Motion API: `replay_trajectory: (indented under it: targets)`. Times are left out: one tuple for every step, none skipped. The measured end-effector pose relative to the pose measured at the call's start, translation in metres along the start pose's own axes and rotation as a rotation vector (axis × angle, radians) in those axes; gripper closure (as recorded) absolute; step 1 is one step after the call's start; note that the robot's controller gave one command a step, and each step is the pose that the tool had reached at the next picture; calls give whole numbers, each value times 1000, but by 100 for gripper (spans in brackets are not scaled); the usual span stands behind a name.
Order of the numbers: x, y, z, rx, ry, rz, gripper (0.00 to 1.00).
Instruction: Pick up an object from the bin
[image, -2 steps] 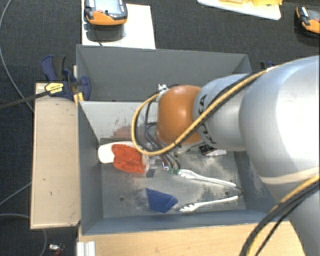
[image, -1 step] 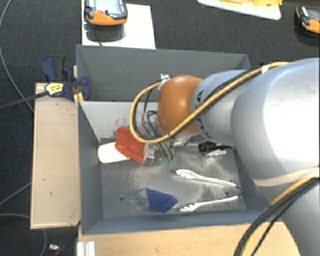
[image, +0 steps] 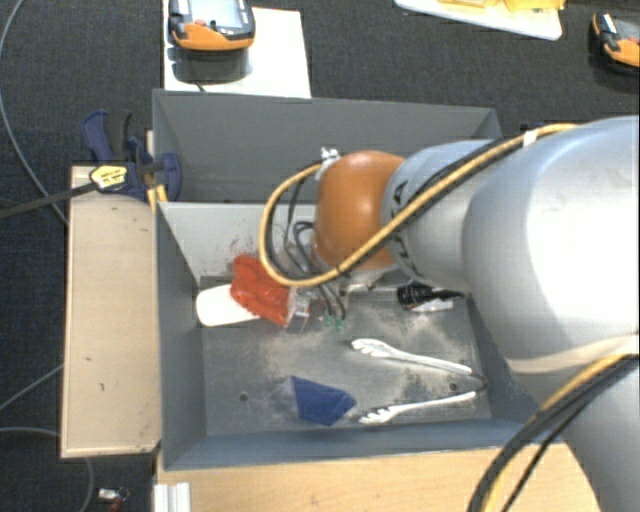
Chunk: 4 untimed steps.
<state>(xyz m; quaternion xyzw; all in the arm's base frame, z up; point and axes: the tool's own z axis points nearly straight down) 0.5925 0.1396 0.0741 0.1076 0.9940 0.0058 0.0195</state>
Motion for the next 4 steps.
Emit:
replay_trajectory:
  targets:
    - [0,0,0,0,-1,-6,100]
    - [-1,-3,0,-3,0,-5,100]
    - [1,2,-3,-2,-4,-22,100]
    - [0,0,-4,-2,-4,-39,100]
